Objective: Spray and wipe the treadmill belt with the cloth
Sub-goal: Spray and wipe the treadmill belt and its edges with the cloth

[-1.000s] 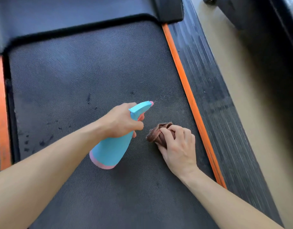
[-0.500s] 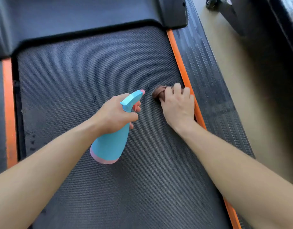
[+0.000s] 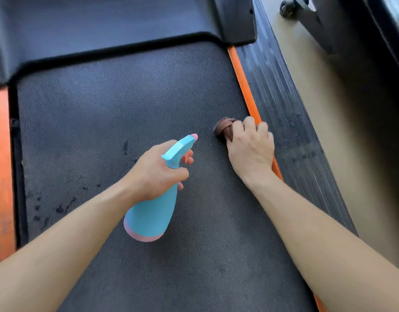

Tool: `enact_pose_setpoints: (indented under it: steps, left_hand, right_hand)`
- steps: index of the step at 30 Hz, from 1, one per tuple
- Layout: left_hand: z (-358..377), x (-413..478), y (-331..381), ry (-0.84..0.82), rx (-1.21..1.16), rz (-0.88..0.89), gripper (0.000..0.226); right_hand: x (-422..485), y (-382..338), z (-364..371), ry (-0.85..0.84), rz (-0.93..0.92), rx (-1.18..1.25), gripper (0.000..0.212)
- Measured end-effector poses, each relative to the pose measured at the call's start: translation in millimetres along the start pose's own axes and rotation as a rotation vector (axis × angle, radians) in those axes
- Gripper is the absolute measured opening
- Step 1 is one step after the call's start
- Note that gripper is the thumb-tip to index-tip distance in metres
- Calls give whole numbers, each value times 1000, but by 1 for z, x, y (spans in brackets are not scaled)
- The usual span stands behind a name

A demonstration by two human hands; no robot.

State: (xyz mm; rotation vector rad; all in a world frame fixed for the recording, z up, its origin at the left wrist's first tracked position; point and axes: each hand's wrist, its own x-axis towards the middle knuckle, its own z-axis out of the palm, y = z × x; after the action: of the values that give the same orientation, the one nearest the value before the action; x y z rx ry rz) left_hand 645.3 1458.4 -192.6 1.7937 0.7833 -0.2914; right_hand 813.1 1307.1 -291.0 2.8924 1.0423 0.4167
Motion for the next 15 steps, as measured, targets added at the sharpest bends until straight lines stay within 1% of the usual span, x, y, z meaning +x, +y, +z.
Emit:
enact_pose_setpoints:
  steps: [4, 6, 8, 10, 12, 13, 15]
  left_hand:
    - [-5, -1, -4, -18, -43, 3, 43]
    - [-4, -1, -5, -26, -62, -7, 53]
    - [-2, -1, -5, -34, -71, -7, 56]
    - [0, 1, -6, -34, -67, -2, 51]
    - [1, 4, -7, -21, -55, 4, 36]
    - [1, 6, -7, -16, -46, 9, 32]
    - [0, 7, -7, -10, -26, 24, 35]
  right_hand:
    - [-65, 24, -16, -83, -29, 55, 23]
    - [-68, 26, -13, -88, -39, 37, 24]
    - [-47, 19, -7, -50, -12, -1, 24]
    - [-12, 7, 2, 0, 15, -21, 24]
    - [20, -5, 8, 11, 35, -41, 24]
    - [29, -8, 8, 7, 43, -49, 25]
    - [22, -7, 3, -17, 44, -35, 25]
